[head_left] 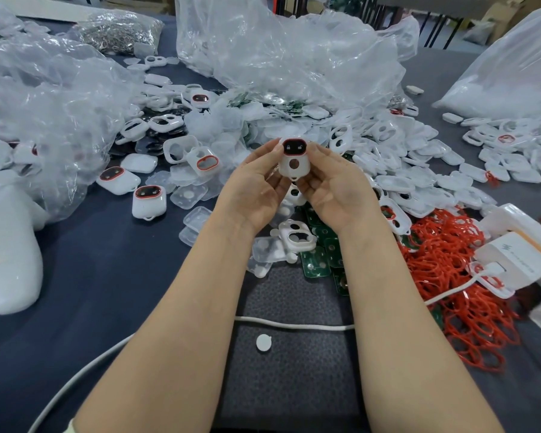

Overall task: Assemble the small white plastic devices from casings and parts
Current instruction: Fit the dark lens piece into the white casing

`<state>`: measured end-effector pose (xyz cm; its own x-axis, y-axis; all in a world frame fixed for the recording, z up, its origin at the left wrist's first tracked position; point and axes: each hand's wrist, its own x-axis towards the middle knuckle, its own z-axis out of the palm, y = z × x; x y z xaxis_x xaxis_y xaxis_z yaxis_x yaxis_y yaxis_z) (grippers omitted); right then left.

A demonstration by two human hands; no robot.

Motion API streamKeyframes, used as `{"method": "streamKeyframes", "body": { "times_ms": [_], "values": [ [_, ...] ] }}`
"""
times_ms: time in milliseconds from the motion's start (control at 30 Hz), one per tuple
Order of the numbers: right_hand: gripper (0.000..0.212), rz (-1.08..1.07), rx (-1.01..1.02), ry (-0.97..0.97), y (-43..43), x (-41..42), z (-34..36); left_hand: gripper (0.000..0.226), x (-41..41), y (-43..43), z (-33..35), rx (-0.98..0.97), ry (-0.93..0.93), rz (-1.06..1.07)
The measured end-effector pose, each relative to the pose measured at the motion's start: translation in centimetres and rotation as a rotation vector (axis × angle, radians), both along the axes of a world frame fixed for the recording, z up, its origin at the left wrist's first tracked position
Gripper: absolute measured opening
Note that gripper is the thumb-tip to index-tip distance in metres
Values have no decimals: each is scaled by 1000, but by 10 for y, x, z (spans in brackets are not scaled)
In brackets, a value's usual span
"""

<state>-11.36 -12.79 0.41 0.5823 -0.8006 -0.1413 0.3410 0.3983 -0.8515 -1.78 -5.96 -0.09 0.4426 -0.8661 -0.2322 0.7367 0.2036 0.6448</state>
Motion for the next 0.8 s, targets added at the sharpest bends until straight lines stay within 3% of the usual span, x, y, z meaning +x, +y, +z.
{"method": "streamKeyframes", "body": {
  "times_ms": [167,233,333,400,567,700,800],
  "values": [
    [5,-42,-84,-16,4,-1,4,7,-5,-3,0,17,-118,120],
    [4,-75,-162,33,5,-1,4,10,-7,-6,-3,104,-322,213],
    [2,-220,-457,279,10,4,3,15,-8,-7,-9,242,-782,381],
    [2,-325,-670,393,15,8,1,10,-10,-7,-9,218,-888,406],
    [5,-500,-926,469,24,13,1,34,-19,-8,-4,79,-724,204],
    [21,-428,-1036,525,26,14,-1,22,-15,-8,-2,83,-530,133],
    [31,-307,-975,507,24,13,-1,22,-6,-6,-2,114,-486,171]
  ]
}}
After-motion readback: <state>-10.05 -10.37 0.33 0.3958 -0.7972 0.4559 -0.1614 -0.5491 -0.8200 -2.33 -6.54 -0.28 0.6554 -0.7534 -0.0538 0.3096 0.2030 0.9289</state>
